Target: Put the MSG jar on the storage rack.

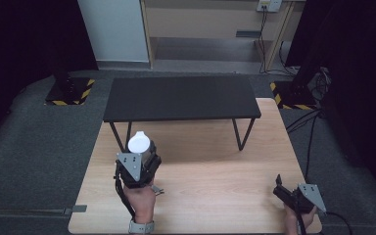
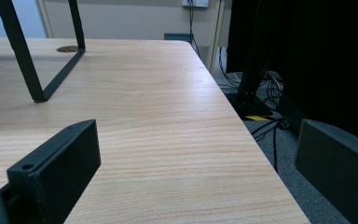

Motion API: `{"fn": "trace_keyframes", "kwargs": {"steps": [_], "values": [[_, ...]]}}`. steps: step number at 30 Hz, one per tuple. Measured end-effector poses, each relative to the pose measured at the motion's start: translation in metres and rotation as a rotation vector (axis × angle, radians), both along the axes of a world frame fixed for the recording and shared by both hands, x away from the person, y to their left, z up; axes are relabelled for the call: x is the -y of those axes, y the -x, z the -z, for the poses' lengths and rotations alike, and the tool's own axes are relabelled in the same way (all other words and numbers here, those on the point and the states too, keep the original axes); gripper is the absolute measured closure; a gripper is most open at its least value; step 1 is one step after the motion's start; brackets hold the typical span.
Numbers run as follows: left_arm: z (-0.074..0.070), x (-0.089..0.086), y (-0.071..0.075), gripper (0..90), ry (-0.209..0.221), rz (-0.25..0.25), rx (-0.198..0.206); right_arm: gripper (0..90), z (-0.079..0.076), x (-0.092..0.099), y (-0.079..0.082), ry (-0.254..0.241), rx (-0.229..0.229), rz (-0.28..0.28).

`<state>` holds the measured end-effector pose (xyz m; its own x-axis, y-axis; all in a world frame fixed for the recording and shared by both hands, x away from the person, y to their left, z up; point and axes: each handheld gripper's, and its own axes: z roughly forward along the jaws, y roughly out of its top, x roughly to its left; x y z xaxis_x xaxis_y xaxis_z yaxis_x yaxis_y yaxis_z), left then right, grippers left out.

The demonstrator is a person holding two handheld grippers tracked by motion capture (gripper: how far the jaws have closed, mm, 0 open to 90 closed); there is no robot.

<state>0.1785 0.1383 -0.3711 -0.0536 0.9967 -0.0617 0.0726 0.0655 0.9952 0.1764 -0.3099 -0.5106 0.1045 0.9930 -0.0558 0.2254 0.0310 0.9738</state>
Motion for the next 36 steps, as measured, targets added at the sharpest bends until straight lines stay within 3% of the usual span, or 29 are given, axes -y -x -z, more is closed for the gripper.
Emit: {"fn": "trace_keyframes", "kwargs": {"steps": [1, 2, 3, 4, 5, 7, 8, 9, 11, 12, 13, 14, 15, 21, 22, 23, 30, 36], "values": [[-0.016, -0.003, -0.004, 29.7, 0.001, 0.019, 0.028, 0.5, 0.0, 0.0, 0.0, 0.0, 0.0, 0.0], [-0.016, -0.003, -0.004, 29.7, 0.001, 0.019, 0.028, 0.5, 0.0, 0.0, 0.0, 0.0, 0.0, 0.0], [-0.033, -0.008, -0.01, 29.7, 0.012, 0.043, 0.05, 0.5, 0.0, 0.0, 0.0, 0.0, 0.0, 0.0], [-0.033, -0.008, -0.01, 29.7, 0.012, 0.043, 0.05, 0.5, 0.0, 0.0, 0.0, 0.0, 0.0, 0.0], [-0.049, -0.012, -0.019, 29.7, 0.007, 0.06, 0.072, 0.5, 0.0, 0.0, 0.0, -0.001, 0.001, 0.001], [-0.056, -0.013, -0.024, 29.7, 0.002, 0.067, 0.08, 0.5, 0.0, 0.0, 0.0, -0.001, 0.001, 0.001], [-0.069, -0.016, -0.038, 29.7, -0.007, 0.08, 0.088, 0.5, 0.0, 0.0, 0.0, -0.001, 0.002, 0.002], [-0.069, -0.016, -0.038, 29.7, -0.007, 0.08, 0.088, 0.5, 0.0, 0.0, 0.0, -0.001, 0.002, 0.002], [-0.081, -0.02, -0.059, 29.7, -0.009, 0.091, 0.084, 0.5, 0.0, 0.0, 0.0, -0.002, 0.004, 0.002], [-0.081, -0.02, -0.059, 29.7, -0.009, 0.091, 0.084, 0.5, 0.001, 0.0, 0.0, -0.002, 0.004, 0.003], [-0.086, -0.021, -0.076, 29.7, -0.016, 0.093, 0.075, 0.5, 0.001, 0.0, 0.0, -0.002, 0.004, 0.003], [-0.086, -0.021, -0.076, 29.7, -0.016, 0.093, 0.075, 0.5, 0.001, 0.0, 0.0, -0.002, 0.004, 0.003], [-0.087, -0.023, -0.095, 29.7, -0.018, 0.102, 0.064, 0.5, 0.001, 0.0, 0.0, -0.001, 0.004, 0.003], [-0.089, -0.026, -0.138, 29.7, -0.018, 0.106, 0.042, 0.5, 0.001, 0.0, 0.0, -0.002, 0.006, 0.008], [-0.089, -0.026, -0.138, 29.7, -0.018, 0.106, 0.042, 0.5, 0.0, 0.0, 0.0, -0.001, 0.003, 0.009], [-0.091, -0.028, -0.151, 29.7, -0.006, 0.106, 0.028, 0.6, 0.0, 0.0, -0.001, -0.001, 0.002, 0.009], [-0.089, -0.027, -0.175, 29.7, -0.029, 0.109, 0.009, 0.5, 0.0, -0.001, -0.002, 0.001, 0.001, 0.014], [-0.092, -0.03, -0.184, 29.7, -0.039, 0.133, -0.014, 0.5, 0.003, -0.003, 0.001, -0.012, 0.026, 0.038]]}}
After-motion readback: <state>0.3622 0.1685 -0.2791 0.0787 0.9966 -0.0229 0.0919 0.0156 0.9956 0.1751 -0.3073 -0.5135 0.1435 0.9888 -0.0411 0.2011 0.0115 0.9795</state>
